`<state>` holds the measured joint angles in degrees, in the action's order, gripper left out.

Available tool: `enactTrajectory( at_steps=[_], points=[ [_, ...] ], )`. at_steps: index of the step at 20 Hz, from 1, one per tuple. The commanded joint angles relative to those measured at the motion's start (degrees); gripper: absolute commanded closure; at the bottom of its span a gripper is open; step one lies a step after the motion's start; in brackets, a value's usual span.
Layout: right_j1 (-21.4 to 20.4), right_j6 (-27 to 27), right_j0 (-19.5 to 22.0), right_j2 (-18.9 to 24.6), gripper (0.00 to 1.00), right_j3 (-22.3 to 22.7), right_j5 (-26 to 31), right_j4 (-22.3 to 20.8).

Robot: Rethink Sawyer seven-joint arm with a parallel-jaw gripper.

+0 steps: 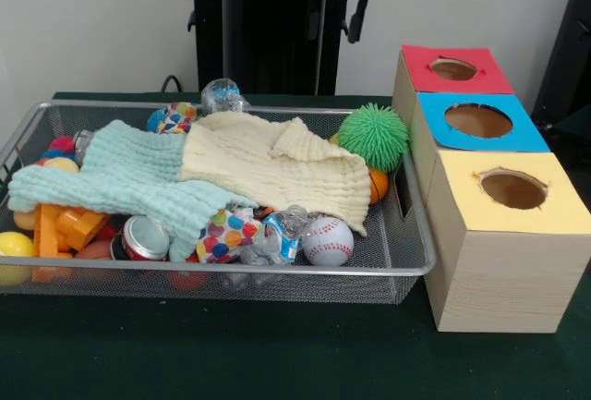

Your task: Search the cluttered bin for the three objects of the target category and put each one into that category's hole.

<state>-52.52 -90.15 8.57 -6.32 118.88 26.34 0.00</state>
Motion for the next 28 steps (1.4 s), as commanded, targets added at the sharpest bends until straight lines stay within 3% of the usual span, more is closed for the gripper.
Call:
enactTrajectory(
  at_steps=[1,4,10,13,17,28],
  points=[
    [7.4,-6.9,5.4,1.9,0.00,-10.0,-5.5,-0.6],
    [10.1,-5.5,7.1,3.0,0.00,-12.8,-4.8,-0.9],
    [14.7,-6.4,9.5,4.1,0.00,-13.9,-10.1,-1.3],
    [15.3,-7.6,9.9,3.7,0.00,-14.7,-12.6,-1.0],
    [16.2,-7.9,9.8,3.4,0.00,-16.9,-10.9,0.3],
    [20.6,-10.8,10.2,7.1,0.00,-20.1,-13.0,4.8]
  ],
)
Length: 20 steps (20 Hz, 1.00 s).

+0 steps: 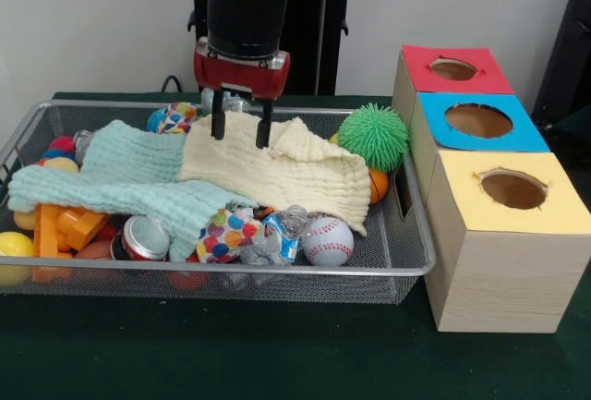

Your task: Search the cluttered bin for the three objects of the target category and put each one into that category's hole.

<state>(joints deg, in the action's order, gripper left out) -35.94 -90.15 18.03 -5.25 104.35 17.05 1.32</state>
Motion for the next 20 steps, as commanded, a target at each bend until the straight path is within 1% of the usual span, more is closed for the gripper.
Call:
enactTrajectory(
  at_steps=[1,3,4,8,10,11,12,15,17,20],
  points=[
    [4.5,-10.6,0.7,5.8,0.00,-6.1,-4.7,3.1],
    [5.8,-10.6,-0.1,4.8,0.00,-7.6,-7.9,2.3],
    [6.5,-10.9,-1.2,3.6,0.00,-8.9,-8.3,2.2],
    [9.5,-10.8,-3.0,1.3,0.00,-11.9,-8.5,2.1],
    [10.6,-10.8,-4.4,-0.9,0.00,-12.6,-8.4,1.6],
    [11.0,-10.8,-6.6,-4.0,0.00,-13.9,-6.7,1.4],
    [10.9,-10.9,-7.9,-5.9,0.00,-14.0,-5.4,1.1],
    [10.2,-10.5,-9.2,-9.2,0.00,-13.6,-5.1,0.3],
    [10.3,-10.2,-9.4,-10.5,0.00,-13.5,-5.2,0.1],
    [11.6,-9.8,-11.7,-14.1,0.00,-15.3,-1.7,0.1]
  ],
)
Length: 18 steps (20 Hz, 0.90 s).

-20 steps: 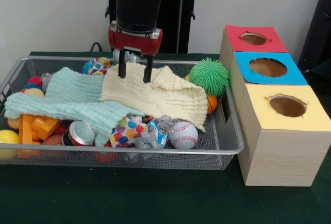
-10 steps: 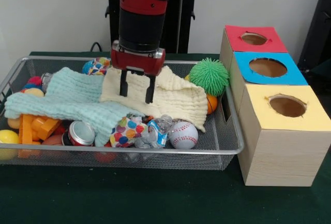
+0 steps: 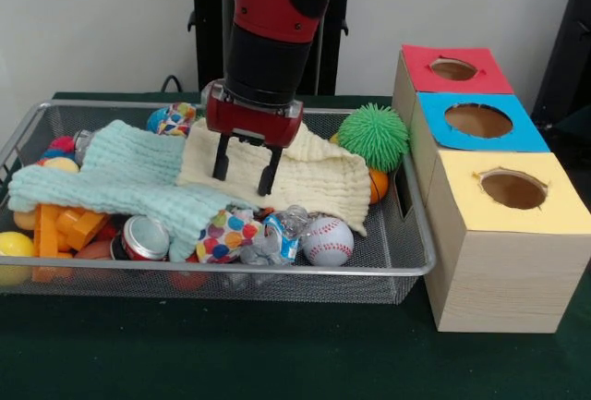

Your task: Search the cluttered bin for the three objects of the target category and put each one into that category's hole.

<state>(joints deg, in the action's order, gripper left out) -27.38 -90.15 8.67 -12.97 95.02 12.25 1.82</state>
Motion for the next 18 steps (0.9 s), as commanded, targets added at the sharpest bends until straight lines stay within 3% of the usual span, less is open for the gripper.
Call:
enactTrajectory(
  at_steps=[1,5,9,11,15,18],
  points=[
    [3.3,-10.4,-3.3,-7.6,0.00,-6.1,3.1,-0.1],
    [2.6,-10.0,-4.0,-7.7,0.00,-4.7,1.9,-0.2],
    [0.7,-12.9,-6.1,-9.5,0.00,-0.2,-1.5,0.7],
    [1.5,-14.4,-7.0,-10.1,0.00,1.2,-3.0,1.4],
    [4.6,-15.9,-5.3,-6.6,0.00,3.1,-9.2,2.1],
    [5.6,-16.0,-4.8,-5.2,0.00,3.9,-10.1,2.5]
  ],
)
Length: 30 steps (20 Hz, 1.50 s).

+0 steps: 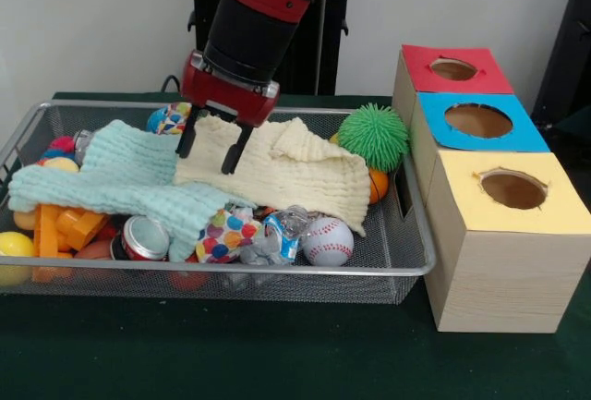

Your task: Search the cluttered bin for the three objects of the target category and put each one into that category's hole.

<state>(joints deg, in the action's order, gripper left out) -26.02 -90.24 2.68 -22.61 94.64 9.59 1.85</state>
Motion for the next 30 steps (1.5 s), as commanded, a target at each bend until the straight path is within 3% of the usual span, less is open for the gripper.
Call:
enactTrajectory(
  at_steps=[1,6,14,17,21,25,26,30],
  points=[
    [4.3,-15.6,1.4,4.9,0.00,4.5,-6.8,2.5],
    [5.3,-11.3,4.9,9.6,0.00,3.9,-2.3,1.8],
    [10.1,-10.3,7.0,11.5,0.00,1.3,-2.6,1.3],
    [12.1,-9.8,7.3,11.6,0.00,0.7,-0.2,1.6],
    [14.4,-10.3,9.9,14.6,0.00,1.8,-3.8,1.5],
    [14.0,-8.2,11.3,16.4,0.00,2.3,-6.0,-1.2],
    [13.8,-7.6,11.5,16.7,1.00,2.4,-6.3,-1.8],
    [12.5,-8.2,10.6,15.6,1.00,3.0,-6.5,-1.7]
  ],
)
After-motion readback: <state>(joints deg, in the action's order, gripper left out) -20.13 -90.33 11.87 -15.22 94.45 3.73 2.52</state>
